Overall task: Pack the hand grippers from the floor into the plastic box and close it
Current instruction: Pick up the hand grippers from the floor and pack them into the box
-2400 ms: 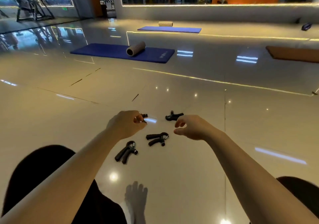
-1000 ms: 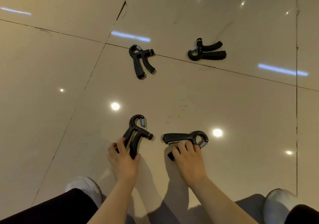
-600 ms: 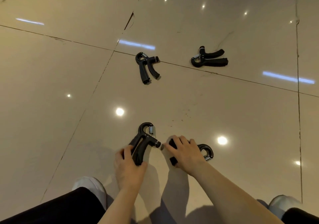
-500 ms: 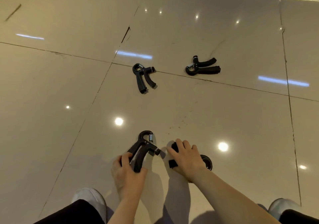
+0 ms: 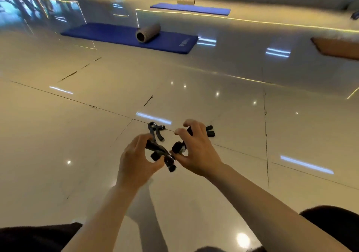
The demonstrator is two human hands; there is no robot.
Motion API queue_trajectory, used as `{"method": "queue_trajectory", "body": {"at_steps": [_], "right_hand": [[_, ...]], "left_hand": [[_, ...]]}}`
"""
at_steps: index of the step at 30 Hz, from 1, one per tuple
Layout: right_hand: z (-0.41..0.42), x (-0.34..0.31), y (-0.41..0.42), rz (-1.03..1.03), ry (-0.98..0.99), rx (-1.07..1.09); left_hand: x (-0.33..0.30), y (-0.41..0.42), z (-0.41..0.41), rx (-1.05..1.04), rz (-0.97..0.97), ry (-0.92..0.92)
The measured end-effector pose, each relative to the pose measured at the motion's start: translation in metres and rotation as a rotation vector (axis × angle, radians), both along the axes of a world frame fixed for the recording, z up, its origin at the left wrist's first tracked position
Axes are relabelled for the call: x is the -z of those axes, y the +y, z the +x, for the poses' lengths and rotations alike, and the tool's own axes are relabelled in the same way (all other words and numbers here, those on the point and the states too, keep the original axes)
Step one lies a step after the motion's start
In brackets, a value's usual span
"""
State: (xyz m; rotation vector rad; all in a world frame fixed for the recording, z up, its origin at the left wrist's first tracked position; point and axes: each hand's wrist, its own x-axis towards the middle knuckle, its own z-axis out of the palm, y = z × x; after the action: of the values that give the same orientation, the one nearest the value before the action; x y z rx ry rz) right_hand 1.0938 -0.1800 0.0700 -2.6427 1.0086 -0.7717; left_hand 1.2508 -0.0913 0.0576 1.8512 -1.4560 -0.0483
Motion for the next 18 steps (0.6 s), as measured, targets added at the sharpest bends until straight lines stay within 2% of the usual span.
{"method": "queue_trajectory", "body": {"at_steps": [3,8,11,15,18], "right_hand": [[-0.020,-0.050,0.012,-0.102,-0.111,0.013],[-0.028,-0.095,0.037,-0.111,-0.269,0.046],[-0.016,-0.109,0.055,-0.070,-0.266,0.015],[-0.007,-0.130,0.083,-0.197,-0.235,-0.090],[-0.022,-0.142,0.095,-0.185,-0.195,-0.115]], "left_hand": [[-0.063,0.021,-0.004,-0.004,-0.107,-0.089],[-0.126,0.071,-0.015,0.012,-0.181,-0.140],[-0.138,0.099,-0.030,0.000,-0.186,-0.216],[-0.134,0.118,-0.054,-0.061,-0.109,-0.281],[-0.126,0.129,-0.080,-0.121,-0.084,-0.271]]}}
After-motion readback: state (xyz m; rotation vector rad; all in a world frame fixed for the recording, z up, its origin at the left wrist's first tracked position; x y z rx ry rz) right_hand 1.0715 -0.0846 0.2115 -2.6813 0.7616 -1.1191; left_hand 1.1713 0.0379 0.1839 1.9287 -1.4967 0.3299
